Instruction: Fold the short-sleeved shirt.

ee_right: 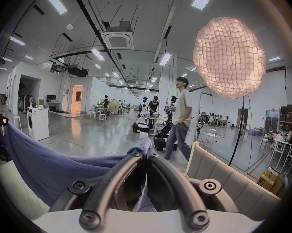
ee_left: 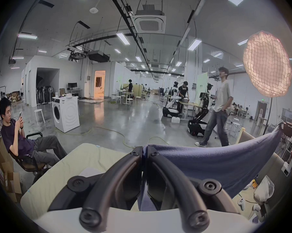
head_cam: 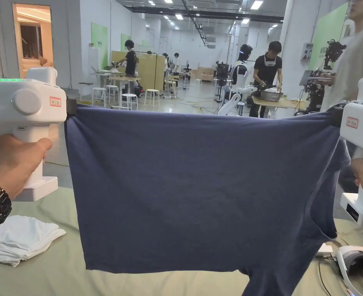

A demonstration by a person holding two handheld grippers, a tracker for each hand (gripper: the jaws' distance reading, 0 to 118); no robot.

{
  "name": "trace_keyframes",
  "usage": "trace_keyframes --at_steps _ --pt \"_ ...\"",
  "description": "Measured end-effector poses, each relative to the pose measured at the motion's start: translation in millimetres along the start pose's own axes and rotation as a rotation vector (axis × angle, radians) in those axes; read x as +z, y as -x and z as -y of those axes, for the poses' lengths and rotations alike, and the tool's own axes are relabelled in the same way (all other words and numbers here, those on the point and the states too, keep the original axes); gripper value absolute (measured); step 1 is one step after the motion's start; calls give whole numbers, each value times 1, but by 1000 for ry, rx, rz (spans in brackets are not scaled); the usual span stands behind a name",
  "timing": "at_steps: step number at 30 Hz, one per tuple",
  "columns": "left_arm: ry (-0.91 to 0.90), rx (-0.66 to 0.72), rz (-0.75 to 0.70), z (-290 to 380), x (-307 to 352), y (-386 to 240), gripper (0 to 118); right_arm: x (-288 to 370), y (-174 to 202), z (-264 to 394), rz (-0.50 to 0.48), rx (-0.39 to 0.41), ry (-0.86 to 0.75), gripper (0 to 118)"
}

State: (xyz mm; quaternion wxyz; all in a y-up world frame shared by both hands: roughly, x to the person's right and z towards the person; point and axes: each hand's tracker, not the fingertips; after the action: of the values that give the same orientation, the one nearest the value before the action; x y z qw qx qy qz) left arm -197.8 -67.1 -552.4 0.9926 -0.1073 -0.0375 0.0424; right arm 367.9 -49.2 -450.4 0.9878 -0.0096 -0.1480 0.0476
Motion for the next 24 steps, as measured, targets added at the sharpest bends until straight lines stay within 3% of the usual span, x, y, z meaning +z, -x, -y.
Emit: trace_keyframes --at_steps 6,13,24 --pt "-22 -43 -4 33 0 -2 6 8 -1 34 -2 7 22 4" --pt "38 -67 22 118 31 5 6 40 -7 108 -16 17 120 4" --pt "121 -74 64 218 119 29 6 159 -13 193 -27 84 216 4"
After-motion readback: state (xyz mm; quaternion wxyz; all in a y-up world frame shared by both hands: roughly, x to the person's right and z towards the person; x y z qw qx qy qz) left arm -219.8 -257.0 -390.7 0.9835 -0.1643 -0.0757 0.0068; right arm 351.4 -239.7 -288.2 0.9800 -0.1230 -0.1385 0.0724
